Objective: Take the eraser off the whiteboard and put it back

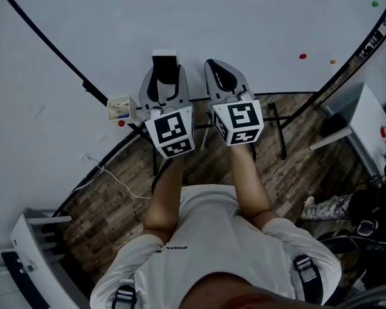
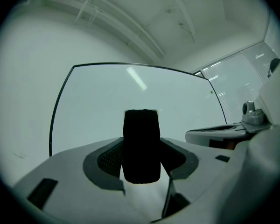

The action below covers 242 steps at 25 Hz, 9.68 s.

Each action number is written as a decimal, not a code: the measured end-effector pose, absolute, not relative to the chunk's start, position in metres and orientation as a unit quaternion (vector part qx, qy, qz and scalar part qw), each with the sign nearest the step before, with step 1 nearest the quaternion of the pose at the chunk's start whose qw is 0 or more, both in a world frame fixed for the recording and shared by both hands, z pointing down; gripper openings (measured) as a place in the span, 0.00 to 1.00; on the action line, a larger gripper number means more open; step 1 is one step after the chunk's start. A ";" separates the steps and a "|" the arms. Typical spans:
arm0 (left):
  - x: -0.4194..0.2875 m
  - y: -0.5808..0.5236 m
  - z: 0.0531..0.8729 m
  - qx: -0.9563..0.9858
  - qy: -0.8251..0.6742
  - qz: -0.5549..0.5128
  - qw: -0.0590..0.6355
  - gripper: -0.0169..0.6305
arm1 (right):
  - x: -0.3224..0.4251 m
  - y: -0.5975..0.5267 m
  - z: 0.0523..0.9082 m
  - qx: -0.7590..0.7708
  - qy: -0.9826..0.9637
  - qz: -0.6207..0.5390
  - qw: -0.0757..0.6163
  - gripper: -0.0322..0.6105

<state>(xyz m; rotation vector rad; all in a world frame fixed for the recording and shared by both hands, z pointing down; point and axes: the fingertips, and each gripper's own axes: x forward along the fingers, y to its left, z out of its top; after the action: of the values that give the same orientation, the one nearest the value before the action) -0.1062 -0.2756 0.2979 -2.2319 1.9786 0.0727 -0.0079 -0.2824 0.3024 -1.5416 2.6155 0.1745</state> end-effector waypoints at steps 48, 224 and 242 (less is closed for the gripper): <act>-0.120 -0.286 0.298 -0.728 0.682 0.027 0.061 0.37 | -0.013 -0.286 0.305 -0.502 0.861 0.055 0.057 0.07; -0.132 -0.317 0.285 -0.715 0.697 0.026 0.053 0.13 | 0.000 -0.282 0.292 -0.500 0.861 0.063 0.075 0.07; -0.117 -0.286 0.291 -0.722 0.688 0.021 0.066 0.03 | -0.001 -0.272 0.295 -0.499 0.862 0.061 0.070 0.07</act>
<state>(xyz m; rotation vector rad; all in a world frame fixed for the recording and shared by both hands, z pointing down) -0.1165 -0.2858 0.2913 -2.1783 2.0766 0.0646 -0.0010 -0.2725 0.2953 -1.5013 2.5921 0.1833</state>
